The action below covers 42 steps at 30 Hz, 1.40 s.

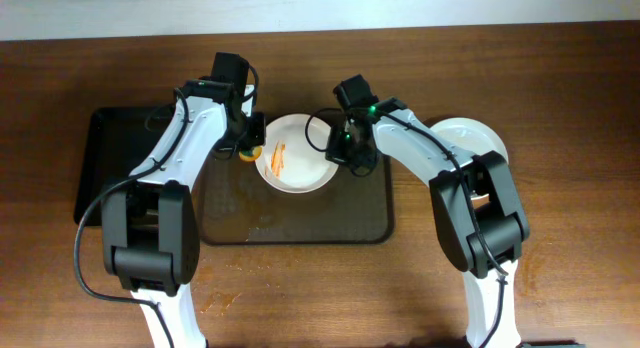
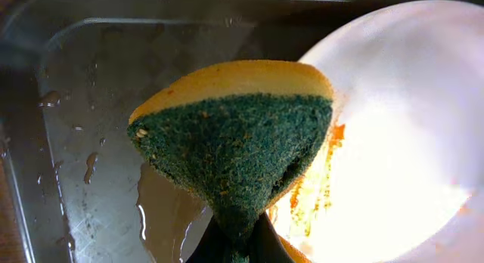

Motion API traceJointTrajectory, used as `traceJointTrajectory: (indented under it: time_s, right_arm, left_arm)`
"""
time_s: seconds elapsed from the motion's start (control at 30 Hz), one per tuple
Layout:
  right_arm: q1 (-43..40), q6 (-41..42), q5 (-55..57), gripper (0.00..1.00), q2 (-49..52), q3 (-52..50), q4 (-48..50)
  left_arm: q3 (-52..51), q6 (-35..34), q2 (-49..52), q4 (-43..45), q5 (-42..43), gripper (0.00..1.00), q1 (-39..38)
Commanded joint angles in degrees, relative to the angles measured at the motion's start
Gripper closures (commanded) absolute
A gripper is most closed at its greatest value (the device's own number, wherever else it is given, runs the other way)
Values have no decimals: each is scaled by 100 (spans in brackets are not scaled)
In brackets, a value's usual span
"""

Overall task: Clean dirty plates on tray and stack at the side
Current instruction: 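Scrub the remaining plate with the sponge in the left gripper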

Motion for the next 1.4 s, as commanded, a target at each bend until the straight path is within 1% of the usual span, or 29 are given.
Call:
traceJointTrajectory:
  time_s: [0.0,0.07,0.1,0.13,0.2,0.23,0.37,0.43,0.5,0.57,0.63,0.7,0.73,0.77,0.83,0.9,1.1,1.23,1.37]
  right_arm:
    - [83,348,190,96,243,35,33]
    - [81,295,160,96,282,35,61]
    - [81,240,149,96,289,35,61]
    - [81,238,149,96,289,35,63]
    - [59,238,149,96,289,35,61]
    - [59,236,149,96,289,35,61]
    - [61,212,146,96,289,35,59]
    - [61,195,146,96,289,35,57]
    - [61,195,146,96,289,35,57]
    - [61,195,146,96,289,35,57]
    - [61,195,146,96,289,35,52]
    - [61,195,146,96,289,35,39]
    - [61,192,149,96,289,33,20]
    - [61,192,149,96,289,33,7]
    - [61,192,149,96,289,33,-4]
    - [63,192,149,96,289,33,-4]
    - [68,85,146,96,289,33,-7]
    - [68,85,149,96,289,33,-4]
    - [68,83,146,96,289,33,-7]
  left_arm:
    - [-247,-103,-129,592,168,99,-114]
    - [-564,374,-127,1130,168,99,-332]
    - [-743,909,-127,1449,166,99,-511]
    - [-855,1196,-127,1569,162,99,-616]
    - [-1147,1434,-127,1703,24,99,-780]
    - [-1215,1432,-127,1698,-59,99,-785]
    - [-1351,1408,-129,1043,-122,99,-719]
    - [-1327,1425,-129,662,94,100,-704]
    - [-1248,1943,-129,289,737,99,-691]
    - [-1200,2229,-129,173,920,99,-693]
    - [-1202,2184,-129,437,739,99,-671]
    - [-1215,1429,-127,957,48,99,-671]
    - [-1342,955,-107,1456,-555,100,-695]
    - [-1460,767,-74,1755,-817,99,-693]
    - [-1672,732,39,2271,-1054,100,-693]
    - [-1888,734,317,2970,-1239,100,-693]
    - [-1878,734,461,3915,-1281,100,-699]
    - [-1711,734,457,4028,-1274,99,-699]
    - [-1580,737,439,4629,-702,99,-732]
